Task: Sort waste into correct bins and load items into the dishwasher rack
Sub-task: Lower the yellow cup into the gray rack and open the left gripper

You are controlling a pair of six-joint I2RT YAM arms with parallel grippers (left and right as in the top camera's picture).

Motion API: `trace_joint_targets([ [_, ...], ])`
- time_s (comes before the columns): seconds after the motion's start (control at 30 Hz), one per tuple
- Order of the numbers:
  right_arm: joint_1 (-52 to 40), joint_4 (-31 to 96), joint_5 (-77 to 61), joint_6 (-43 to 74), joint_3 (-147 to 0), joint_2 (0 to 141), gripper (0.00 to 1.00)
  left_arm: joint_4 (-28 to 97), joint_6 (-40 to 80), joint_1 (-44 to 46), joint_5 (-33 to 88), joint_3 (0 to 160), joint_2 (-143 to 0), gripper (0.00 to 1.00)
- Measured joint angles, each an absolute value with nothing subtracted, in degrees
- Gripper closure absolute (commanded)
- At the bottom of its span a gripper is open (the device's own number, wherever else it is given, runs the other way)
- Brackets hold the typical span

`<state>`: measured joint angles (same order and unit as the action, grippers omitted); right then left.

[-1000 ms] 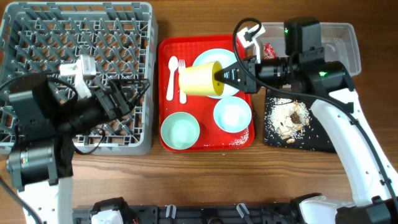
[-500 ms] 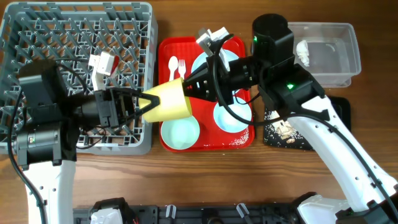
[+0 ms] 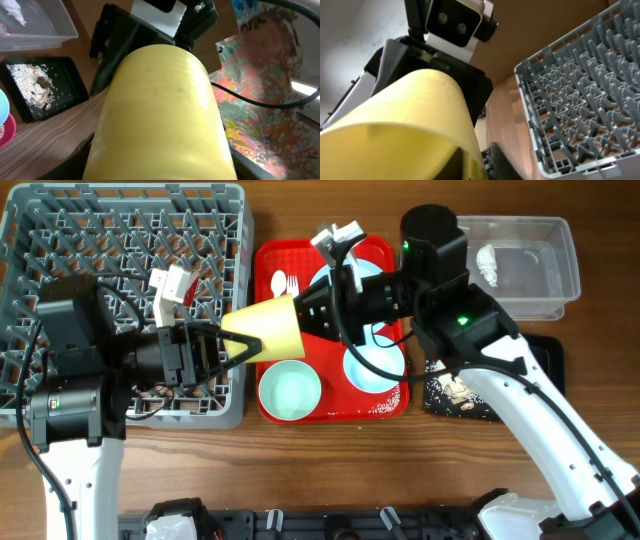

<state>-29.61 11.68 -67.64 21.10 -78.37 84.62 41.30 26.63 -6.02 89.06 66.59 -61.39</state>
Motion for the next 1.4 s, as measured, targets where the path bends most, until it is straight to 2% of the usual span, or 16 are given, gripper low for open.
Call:
trace_joint_targets([
  [0.03, -29.9, 11.7, -67.4, 21.1, -78.4, 84.8, 0.4, 41.3, 26.6, -6.0, 89.1, 66.6, -61.4, 0.43],
  [0.07, -30.0, 11.7, -67.4, 21.1, -78.4, 84.9, 0.36, 41.3, 26.5, -6.0, 89.1, 66.6, -61.4, 0.43],
  [0.17, -29.0, 11.7, -67.5, 21.2, -78.4, 84.9, 0.35, 41.3, 26.6, -6.0, 88.3, 66.6, -61.4, 0.44],
  [0.27, -24.2, 13.0, -67.4, 21.2, -78.4, 84.4, 0.34, 41.3, 27.1, -6.0, 83.3, 66.6, -61.4, 0.44],
  [0.43, -15.0, 23.2, -67.0, 20.5, -78.5, 80.4, 0.34, 49.3, 27.4, -5.9, 61.7, 66.7, -60.1, 0.42],
  [0.63, -14.6, 40.0, -59.9, 15.8, -78.4, 79.5, 0.34, 67.8, 26.8, -5.9, 21.9, 66.8, -60.4, 0.41],
  [0.8, -14.6, 41.3, -55.2, 13.8, -78.4, 79.5, 0.34, 70.0, 26.6, -5.9, 7.7, 63.7, -64.5, 0.43],
  [1.0, -14.6, 41.6, -53.8, 13.3, -78.4, 79.5, 0.33, 67.0, 26.6, -5.2, 3.8, 58.5, -72.8, 0.38],
  [1.03, -14.6, 41.6, -53.7, 13.3, -78.4, 79.5, 0.33, 66.1, 26.7, -4.7, 3.6, 58.5, -74.0, 0.34],
  [1.1, -14.6, 41.6, -53.7, 13.3, -78.4, 79.5, 0.33, 65.0, 26.5, -3.7, 3.4, 58.5, -75.6, 0.09],
  [1.13, -14.6, 41.6, -53.7, 13.3, -78.4, 79.5, 0.33, 64.8, 26.4, -3.2, 3.5, 58.5, -75.9, 0.01],
  [1.3, -14.7, 42.8, -51.7, 13.3, -78.4, 79.5, 0.32, 68.0, 26.2, -1.7, 7.1, 60.1, -76.1, 0.0],
  [1.4, -15.7, 45.5, -44.1, 13.1, -78.5, 79.5, 0.31, 74.8, 25.4, -1.7, 8.2, 70.3, -76.4, 0.0],
])
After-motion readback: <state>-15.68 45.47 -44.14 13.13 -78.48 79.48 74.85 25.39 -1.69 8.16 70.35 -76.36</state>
